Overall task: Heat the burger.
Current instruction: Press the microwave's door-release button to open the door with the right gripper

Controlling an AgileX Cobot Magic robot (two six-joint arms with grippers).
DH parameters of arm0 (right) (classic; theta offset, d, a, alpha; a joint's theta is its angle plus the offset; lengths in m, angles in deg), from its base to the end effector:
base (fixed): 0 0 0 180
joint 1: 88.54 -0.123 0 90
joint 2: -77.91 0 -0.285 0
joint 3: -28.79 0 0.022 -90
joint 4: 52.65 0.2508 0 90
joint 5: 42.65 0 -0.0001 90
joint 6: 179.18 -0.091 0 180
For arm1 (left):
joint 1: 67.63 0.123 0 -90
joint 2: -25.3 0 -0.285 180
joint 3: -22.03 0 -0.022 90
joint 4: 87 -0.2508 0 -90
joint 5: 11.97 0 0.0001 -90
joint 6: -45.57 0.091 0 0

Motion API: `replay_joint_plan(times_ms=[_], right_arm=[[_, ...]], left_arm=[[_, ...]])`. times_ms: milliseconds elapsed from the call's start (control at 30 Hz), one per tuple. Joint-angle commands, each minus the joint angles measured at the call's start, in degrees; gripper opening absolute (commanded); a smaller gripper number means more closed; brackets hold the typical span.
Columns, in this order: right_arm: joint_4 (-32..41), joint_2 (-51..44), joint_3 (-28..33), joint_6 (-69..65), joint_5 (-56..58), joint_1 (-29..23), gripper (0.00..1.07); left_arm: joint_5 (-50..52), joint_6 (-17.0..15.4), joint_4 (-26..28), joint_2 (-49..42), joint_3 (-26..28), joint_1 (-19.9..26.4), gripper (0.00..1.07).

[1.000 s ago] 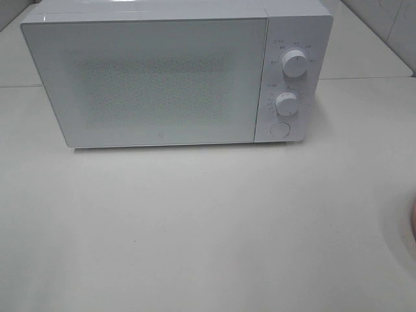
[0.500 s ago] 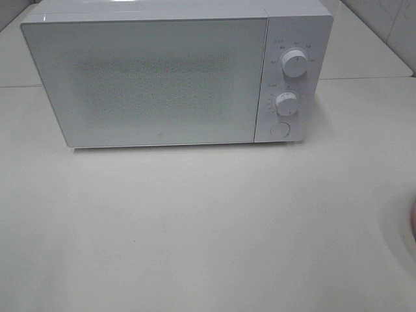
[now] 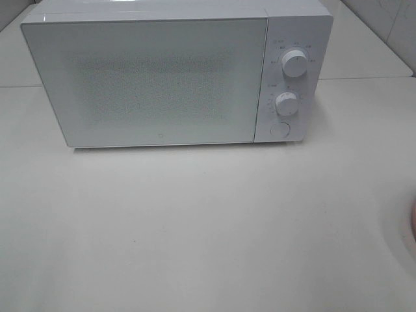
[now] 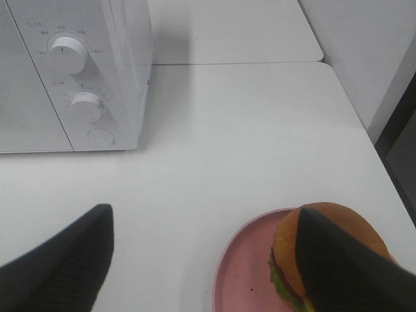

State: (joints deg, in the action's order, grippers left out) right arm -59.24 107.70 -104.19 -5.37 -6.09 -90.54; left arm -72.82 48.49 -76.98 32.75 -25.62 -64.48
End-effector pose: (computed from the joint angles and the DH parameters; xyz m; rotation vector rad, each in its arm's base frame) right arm 0.0754 -0.0036 0.3074 0.0254 1.9745 -0.0347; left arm -0.0076 -0.0143 0.2826 0.0064 2.0144 -0.1410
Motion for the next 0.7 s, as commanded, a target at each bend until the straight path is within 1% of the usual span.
replay_joint_plan(times_ms=[33, 433, 500, 600, 667, 700], right_arm=[[-0.6, 2.5, -0.2, -0.1, -4.1, -0.1, 0.74], [-0.6, 12.3, -0.2, -0.1, -13.8, -0.1, 0.74], [-0.6, 16.0, -0.2, -0.1, -17.7, -0.1, 0.74], [-0.6, 16.7, -0.2, -0.1, -18.9, -0.1, 0.74], [-2.5, 20.1, -0.2, -0.1, -24.3, -0.1, 0.74], [-2.5, 20.1, -0.2, -0.1, -24.3, -0.1, 0.74]], left_arm=[[-0.3, 0.0, 0.3, -0.9, -0.1, -0.1, 0.88], [-0.3, 0.0, 0.3, -0.9, -0.1, -0.1, 0.88], [-0.3, 0.0, 0.3, -0.9, -0.1, -0.1, 0.88], [-0.3, 0.0, 0.3, -0.9, -0.1, -0.1, 0.88], [-0.3, 0.0, 0.3, -0.9, -0.1, -0.1, 0.88], [-0.3, 0.0, 0.3, -0.9, -0.1, -0.1, 0.88]])
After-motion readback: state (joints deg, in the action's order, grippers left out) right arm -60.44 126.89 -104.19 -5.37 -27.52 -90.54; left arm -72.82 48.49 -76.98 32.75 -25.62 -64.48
